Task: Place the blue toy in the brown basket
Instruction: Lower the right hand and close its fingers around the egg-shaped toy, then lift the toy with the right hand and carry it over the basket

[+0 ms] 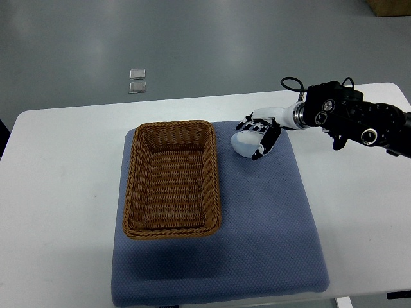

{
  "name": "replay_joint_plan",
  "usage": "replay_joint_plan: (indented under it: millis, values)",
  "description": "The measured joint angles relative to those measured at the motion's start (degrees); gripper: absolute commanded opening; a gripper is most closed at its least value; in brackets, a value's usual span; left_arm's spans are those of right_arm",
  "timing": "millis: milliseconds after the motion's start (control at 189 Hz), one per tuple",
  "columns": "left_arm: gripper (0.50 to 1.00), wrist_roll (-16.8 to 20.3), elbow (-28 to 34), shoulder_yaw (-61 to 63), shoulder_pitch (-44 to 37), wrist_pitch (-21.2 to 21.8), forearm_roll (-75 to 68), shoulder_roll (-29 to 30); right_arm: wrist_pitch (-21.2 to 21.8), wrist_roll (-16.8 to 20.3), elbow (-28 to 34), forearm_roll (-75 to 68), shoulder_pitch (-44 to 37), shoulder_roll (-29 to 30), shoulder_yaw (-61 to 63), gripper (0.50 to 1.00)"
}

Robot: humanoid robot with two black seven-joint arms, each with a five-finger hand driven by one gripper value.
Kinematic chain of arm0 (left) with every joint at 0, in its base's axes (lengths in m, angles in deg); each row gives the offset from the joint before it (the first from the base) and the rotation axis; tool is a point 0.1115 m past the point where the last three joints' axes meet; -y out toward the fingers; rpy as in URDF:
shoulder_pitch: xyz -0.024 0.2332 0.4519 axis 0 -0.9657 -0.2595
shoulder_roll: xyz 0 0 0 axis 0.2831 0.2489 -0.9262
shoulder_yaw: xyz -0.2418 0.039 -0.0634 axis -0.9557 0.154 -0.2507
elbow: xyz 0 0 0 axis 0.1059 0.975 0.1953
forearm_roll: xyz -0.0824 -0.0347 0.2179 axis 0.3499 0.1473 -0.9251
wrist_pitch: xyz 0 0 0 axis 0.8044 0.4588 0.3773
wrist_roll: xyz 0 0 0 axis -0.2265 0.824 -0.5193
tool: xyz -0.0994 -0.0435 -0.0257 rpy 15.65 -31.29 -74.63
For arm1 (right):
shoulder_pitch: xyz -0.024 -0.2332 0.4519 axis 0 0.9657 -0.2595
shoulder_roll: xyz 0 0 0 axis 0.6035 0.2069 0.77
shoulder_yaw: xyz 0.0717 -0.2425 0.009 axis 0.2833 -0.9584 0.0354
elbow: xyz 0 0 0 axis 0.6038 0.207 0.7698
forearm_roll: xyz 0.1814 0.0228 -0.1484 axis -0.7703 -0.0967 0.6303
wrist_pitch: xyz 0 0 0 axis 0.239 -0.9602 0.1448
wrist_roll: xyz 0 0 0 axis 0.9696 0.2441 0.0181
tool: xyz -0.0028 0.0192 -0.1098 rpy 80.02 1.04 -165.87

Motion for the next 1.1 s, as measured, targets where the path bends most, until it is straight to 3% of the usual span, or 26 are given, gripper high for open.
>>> replay_joint_plan:
  millis: [74,143,243,322,570,861,1098]
  values:
    - [1.0,0.0,0.0,0.0,0.0,0.0,0.0,0.0,0.0,0.0,0.0,0.2,0.5,0.0,0.0,0.858]
    - [1.0,0.0,0.0,-0.1,0.0,0.0,0.0,0.0,-0.1,-0.1,0.0,0.4,0.8,0.0,-0.1,0.797]
    - [1.0,0.0,0.0,-0.1,0.0,0.0,0.0,0.0,-0.6,-0.2,-0.3,1.2,1.2,0.0,-0.1,0.582]
    - [1.0,0.0,0.0,-0.2,0.0,0.0,0.0,0.0,-1.0,-0.3,-0.6,2.1,1.5,0.1,-0.1,0.513]
    - [1.0,0.0,0.0,-0.3,0.0,0.1,0.0,0.0,-0.8,-1.0,-0.4,4.0,0.6,-0.8,0.0,0.5]
    - [1.0,0.0,0.1,-0.4,0.0,0.1,0.0,0.0,0.5,-1.0,3.9,2.9,-7.0,-3.3,0.3,0.509]
    - [1.0,0.0,0.1,-0.4,0.0,0.1,0.0,0.0,0.6,-0.9,5.4,-1.7,-11.5,1.0,0.4,0.535]
